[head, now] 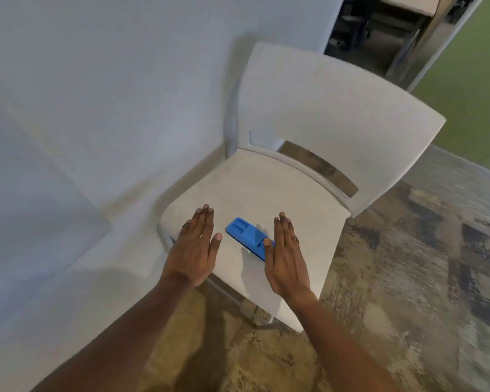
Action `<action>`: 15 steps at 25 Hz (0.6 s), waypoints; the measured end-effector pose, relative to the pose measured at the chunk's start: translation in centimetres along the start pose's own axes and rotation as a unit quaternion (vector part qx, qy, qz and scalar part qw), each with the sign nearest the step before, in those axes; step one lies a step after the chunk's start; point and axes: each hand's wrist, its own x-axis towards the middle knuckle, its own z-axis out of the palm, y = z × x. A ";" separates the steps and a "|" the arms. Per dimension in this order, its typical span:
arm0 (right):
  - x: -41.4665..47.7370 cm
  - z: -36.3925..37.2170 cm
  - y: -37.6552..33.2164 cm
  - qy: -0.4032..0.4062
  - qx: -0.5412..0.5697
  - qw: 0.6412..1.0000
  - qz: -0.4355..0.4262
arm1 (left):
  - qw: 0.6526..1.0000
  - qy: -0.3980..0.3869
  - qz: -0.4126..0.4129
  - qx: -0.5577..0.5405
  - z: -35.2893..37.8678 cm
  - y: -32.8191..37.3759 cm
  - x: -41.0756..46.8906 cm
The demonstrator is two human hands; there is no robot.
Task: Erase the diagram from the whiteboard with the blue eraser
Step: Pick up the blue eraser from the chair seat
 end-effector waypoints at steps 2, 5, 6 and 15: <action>-0.1 1.2 0.8 -0.018 -0.002 1.000 0.022 | 1.000 -0.029 -0.006 -0.005 1.4 0.2 0.2; 0.4 3.3 2.4 -0.068 -0.029 0.996 0.046 | 0.998 -0.063 -0.010 -0.012 3.9 0.6 0.8; 0.6 4.4 2.8 -0.079 -0.036 0.995 0.044 | 0.997 -0.070 -0.017 -0.018 4.9 0.2 0.6; 0.4 6.8 4.1 -0.055 0.009 0.994 0.091 | 0.998 -0.056 -0.018 -0.002 7.1 -1.9 -1.5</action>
